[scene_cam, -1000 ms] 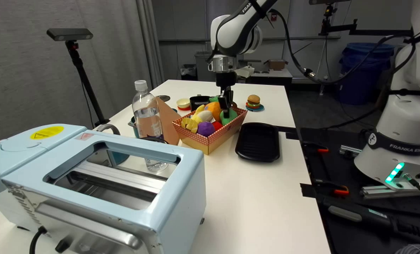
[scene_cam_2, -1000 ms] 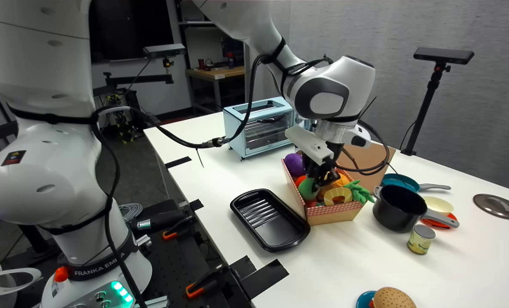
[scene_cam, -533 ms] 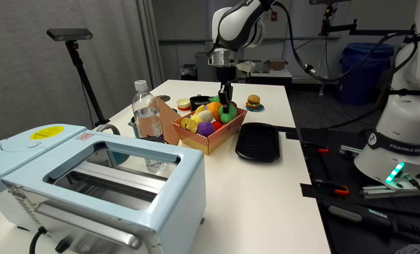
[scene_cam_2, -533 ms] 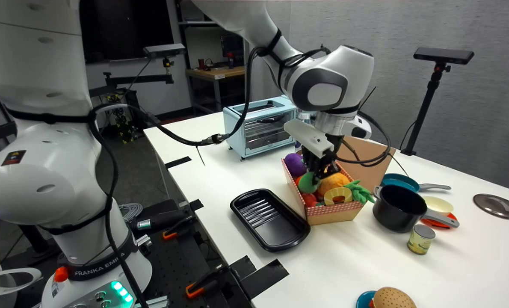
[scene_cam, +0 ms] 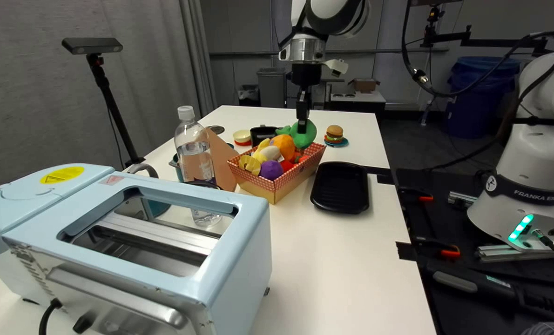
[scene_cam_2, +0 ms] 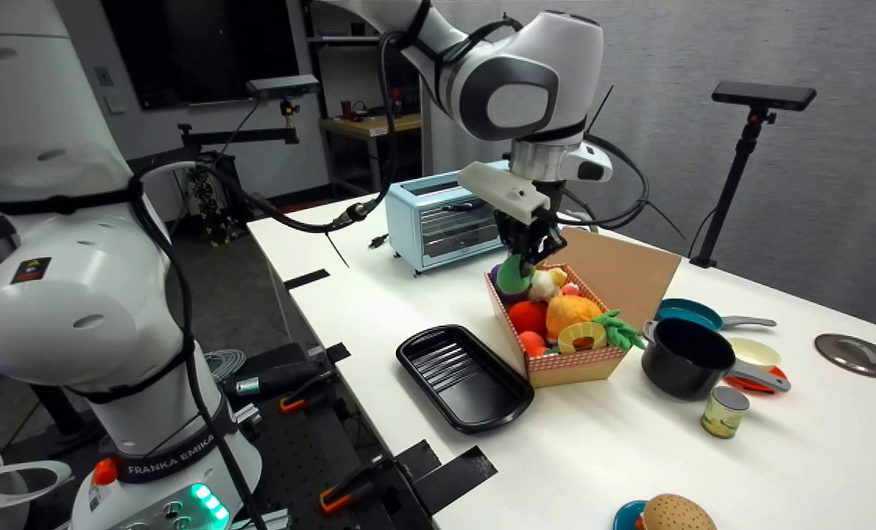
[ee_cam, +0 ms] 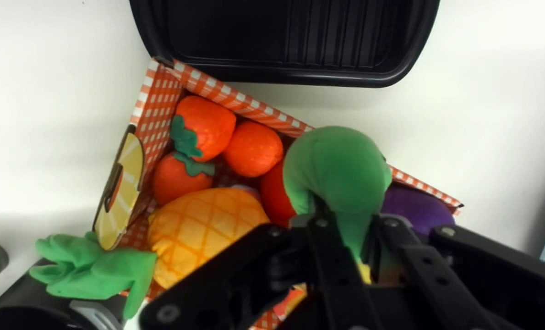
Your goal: Take the pear plush toy from the box and place it on the oven tray
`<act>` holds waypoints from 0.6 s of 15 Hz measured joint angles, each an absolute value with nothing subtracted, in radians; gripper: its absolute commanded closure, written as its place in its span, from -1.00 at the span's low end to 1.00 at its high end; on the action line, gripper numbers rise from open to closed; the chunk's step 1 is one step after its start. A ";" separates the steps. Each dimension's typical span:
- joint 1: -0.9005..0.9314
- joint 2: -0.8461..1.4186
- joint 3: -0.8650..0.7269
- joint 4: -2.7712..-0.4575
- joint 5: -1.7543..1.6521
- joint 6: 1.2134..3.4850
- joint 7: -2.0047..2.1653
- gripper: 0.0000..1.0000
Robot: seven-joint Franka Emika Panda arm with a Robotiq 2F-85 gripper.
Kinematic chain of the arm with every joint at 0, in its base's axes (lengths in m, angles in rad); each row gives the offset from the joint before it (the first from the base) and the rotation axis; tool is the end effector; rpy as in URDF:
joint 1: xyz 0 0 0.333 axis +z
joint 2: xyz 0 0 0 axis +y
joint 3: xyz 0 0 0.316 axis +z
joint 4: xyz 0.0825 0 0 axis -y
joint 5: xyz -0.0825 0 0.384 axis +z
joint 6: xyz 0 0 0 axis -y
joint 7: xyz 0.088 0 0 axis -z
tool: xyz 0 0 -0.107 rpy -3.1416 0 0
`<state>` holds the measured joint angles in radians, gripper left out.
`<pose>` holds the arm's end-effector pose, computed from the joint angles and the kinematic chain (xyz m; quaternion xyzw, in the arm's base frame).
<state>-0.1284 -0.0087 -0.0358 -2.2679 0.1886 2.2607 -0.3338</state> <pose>0.5110 -0.0796 0.3630 -0.9970 -0.0247 -0.0187 0.0704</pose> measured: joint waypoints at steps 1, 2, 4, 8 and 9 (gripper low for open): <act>-0.121 -0.034 -0.036 -2.287 0.188 2.260 -0.338 0.92; -0.115 -0.056 -0.036 -2.304 0.188 2.260 -0.341 0.92; -0.105 -0.091 -0.036 -2.339 0.188 2.259 -0.345 0.92; -0.096 -0.125 -0.044 -2.407 0.188 2.258 -0.353 0.92; -0.096 -0.129 -0.046 -2.424 0.188 2.258 -0.356 0.92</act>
